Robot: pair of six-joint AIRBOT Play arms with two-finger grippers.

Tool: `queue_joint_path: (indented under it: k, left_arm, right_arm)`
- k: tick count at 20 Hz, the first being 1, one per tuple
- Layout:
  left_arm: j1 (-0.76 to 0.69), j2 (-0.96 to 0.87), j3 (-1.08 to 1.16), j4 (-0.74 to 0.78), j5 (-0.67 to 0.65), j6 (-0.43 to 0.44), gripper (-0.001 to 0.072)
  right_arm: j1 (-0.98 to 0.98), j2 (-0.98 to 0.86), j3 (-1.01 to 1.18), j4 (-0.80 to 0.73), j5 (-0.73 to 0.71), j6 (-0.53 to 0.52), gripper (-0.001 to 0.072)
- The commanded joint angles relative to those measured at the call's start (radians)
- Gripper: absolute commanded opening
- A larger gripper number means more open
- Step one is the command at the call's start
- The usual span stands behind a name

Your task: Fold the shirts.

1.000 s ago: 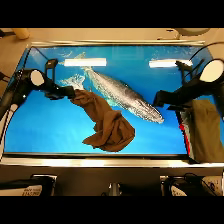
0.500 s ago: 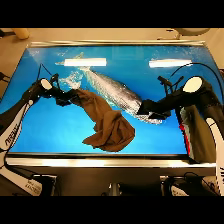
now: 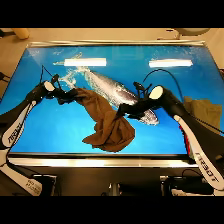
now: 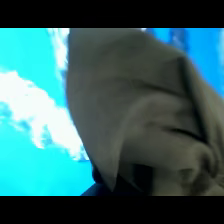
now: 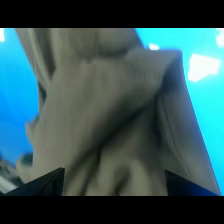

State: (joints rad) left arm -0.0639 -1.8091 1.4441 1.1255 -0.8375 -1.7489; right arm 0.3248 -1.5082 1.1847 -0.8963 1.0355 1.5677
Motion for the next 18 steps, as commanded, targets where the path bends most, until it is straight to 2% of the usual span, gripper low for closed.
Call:
queue_joint_path:
  k: [1, 4, 5, 6, 7, 10, 14, 18]
  left_arm:
    - [-0.014, 0.063, 0.001, 0.000, -0.008, 0.072, 0.0023]
    - [-0.041, 0.115, 0.001, 0.000, -0.016, 0.082, 0.0023]
    - [-0.052, 0.132, 0.001, 0.000, -0.019, 0.082, 0.0023]
    - [-0.061, 0.151, 0.001, 0.001, -0.026, 0.082, 0.0023]
    - [-0.065, 0.174, 0.001, 0.002, -0.032, 0.082, 0.0023]
    - [-0.049, 0.315, 0.010, 0.109, -0.029, 0.099, 0.0022]
    - [0.041, 0.662, 0.096, 0.345, -0.041, 0.098, 0.0022]
    - [0.113, 1.019, 0.105, 0.357, -0.048, 0.064, 0.0022]
  right_arm:
    - [0.042, -0.101, 0.000, 0.130, -0.193, 0.036, 0.0703]
    - [0.042, -0.167, 0.000, 0.275, -0.206, 0.032, 0.0696]
    - [0.042, -0.183, 0.000, 0.320, -0.203, 0.032, 0.0568]
    - [0.041, -0.187, 0.000, 0.341, -0.195, 0.032, 0.0186]
    - [0.035, -0.180, 0.003, 0.344, -0.166, 0.028, 0.0018]
    - [-0.053, -0.077, 0.079, 0.240, -0.005, -0.063, 0.0020]
    - [-0.267, 0.238, 0.311, 0.013, 0.119, -0.159, 0.0020]
    - [-0.404, 0.577, 0.389, -0.078, 0.080, -0.084, 0.0020]
